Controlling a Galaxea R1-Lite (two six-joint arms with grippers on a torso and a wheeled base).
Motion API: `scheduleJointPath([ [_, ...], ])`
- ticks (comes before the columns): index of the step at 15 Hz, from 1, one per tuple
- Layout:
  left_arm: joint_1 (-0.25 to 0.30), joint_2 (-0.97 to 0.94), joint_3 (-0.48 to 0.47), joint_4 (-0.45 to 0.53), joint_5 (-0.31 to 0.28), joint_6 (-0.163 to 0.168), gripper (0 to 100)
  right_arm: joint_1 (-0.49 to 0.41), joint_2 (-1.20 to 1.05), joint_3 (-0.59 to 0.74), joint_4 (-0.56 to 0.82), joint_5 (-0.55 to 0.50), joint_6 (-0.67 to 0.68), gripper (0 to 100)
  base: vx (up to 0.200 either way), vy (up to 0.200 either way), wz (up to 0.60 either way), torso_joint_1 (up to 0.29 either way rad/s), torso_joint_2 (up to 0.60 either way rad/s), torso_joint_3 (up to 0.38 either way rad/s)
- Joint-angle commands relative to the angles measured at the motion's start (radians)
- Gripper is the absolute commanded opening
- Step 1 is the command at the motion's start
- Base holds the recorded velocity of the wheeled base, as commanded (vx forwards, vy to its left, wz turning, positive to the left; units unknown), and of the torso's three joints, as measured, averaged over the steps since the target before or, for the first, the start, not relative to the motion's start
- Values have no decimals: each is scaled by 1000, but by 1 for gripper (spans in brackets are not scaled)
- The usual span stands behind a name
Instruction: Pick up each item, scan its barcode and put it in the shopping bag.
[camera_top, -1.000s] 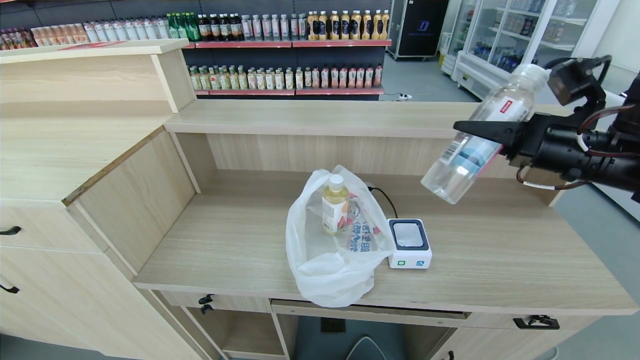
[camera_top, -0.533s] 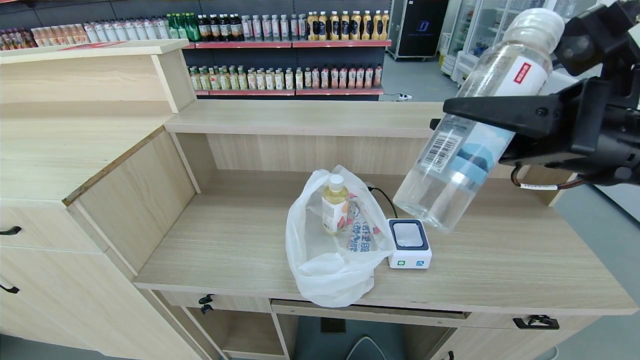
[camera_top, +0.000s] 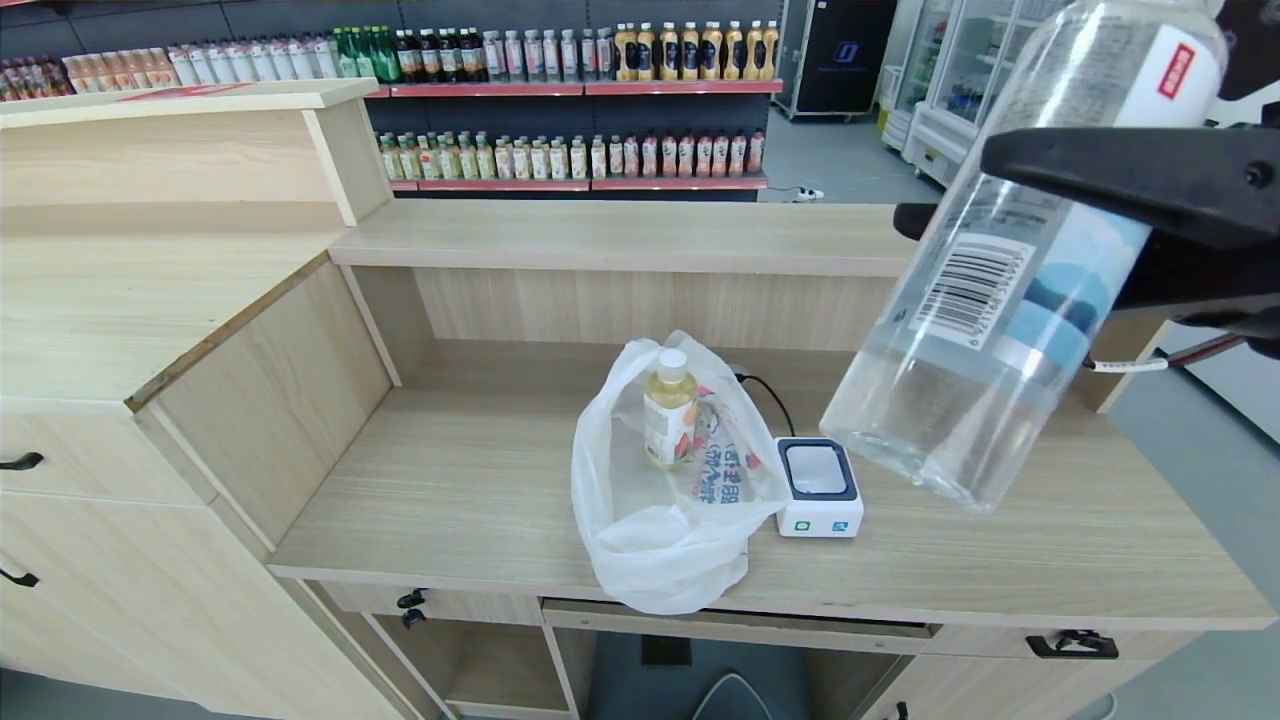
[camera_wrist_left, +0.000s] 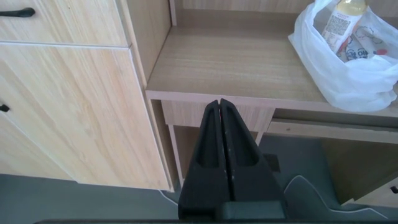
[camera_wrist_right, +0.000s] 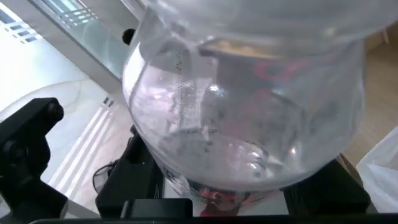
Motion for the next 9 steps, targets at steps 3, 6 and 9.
scheduleJointPath([
  [3,0,0,0,0,0,-1,0,18,-10,39,-40,112,-62,0,0,0,0,0,0,0],
  [6,0,0,0,0,0,-1,0,18,5,88,-78,125,-156,0,0,0,0,0,0,0],
  [9,0,0,0,0,0,1,0,32,19,91,-78,126,-172,0,0,0,0,0,0,0],
])
